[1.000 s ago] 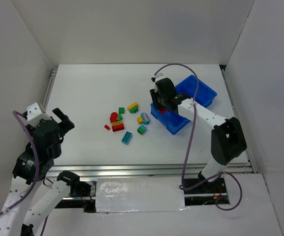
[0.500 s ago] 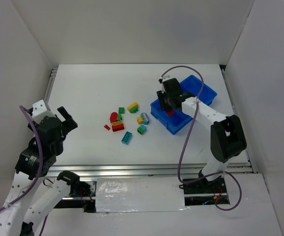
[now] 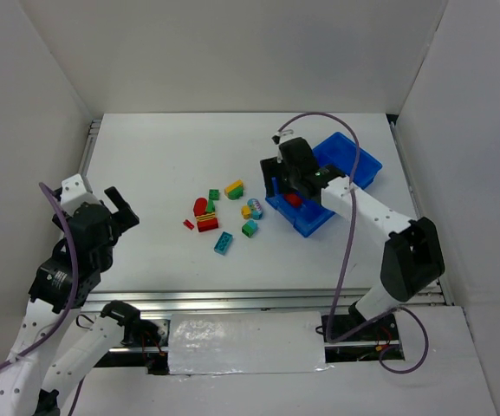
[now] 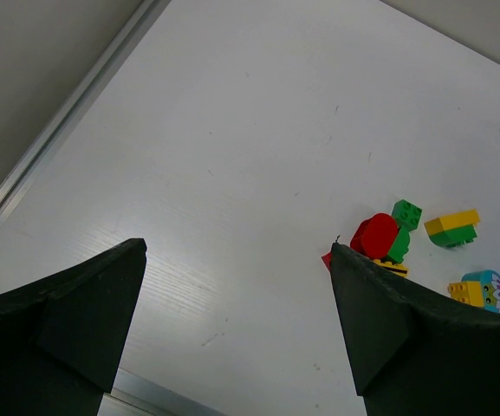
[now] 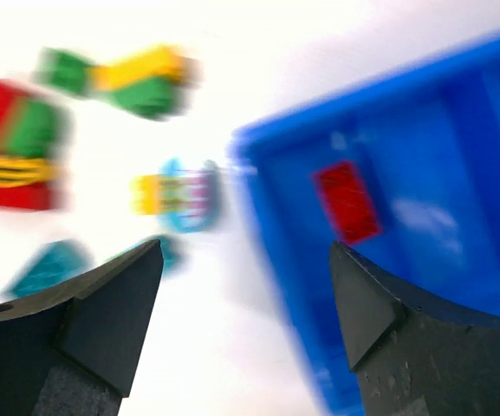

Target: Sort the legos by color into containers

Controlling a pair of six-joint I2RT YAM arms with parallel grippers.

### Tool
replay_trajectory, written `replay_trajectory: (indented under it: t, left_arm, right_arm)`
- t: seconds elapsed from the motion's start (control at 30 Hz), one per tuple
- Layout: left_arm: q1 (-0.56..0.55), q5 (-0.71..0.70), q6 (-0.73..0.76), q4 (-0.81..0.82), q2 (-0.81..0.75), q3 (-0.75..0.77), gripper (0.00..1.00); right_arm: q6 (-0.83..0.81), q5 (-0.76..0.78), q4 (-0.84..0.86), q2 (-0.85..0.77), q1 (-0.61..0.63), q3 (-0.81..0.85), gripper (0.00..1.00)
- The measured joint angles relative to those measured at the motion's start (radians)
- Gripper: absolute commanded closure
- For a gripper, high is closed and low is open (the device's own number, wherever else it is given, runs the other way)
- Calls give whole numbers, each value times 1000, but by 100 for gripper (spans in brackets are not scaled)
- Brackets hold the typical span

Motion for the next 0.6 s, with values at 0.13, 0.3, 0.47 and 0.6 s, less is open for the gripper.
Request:
replay_trajectory:
  t: [0.13, 0.3, 0.47, 0.6]
  left_arm:
    - [0, -1, -1, 0, 0, 0, 1]
    - [0, -1, -1, 0, 4, 0, 1]
    - [0, 0, -1, 0, 11, 0, 1]
    - [0, 0, -1, 0, 14, 0, 1]
  right_arm:
    - [117, 16, 10, -46, 154, 48, 14]
    - [299, 71, 8, 40, 319, 183, 0]
    - [400, 149, -71, 300, 442, 426, 0]
    - [437, 167, -137, 483, 483, 552, 0]
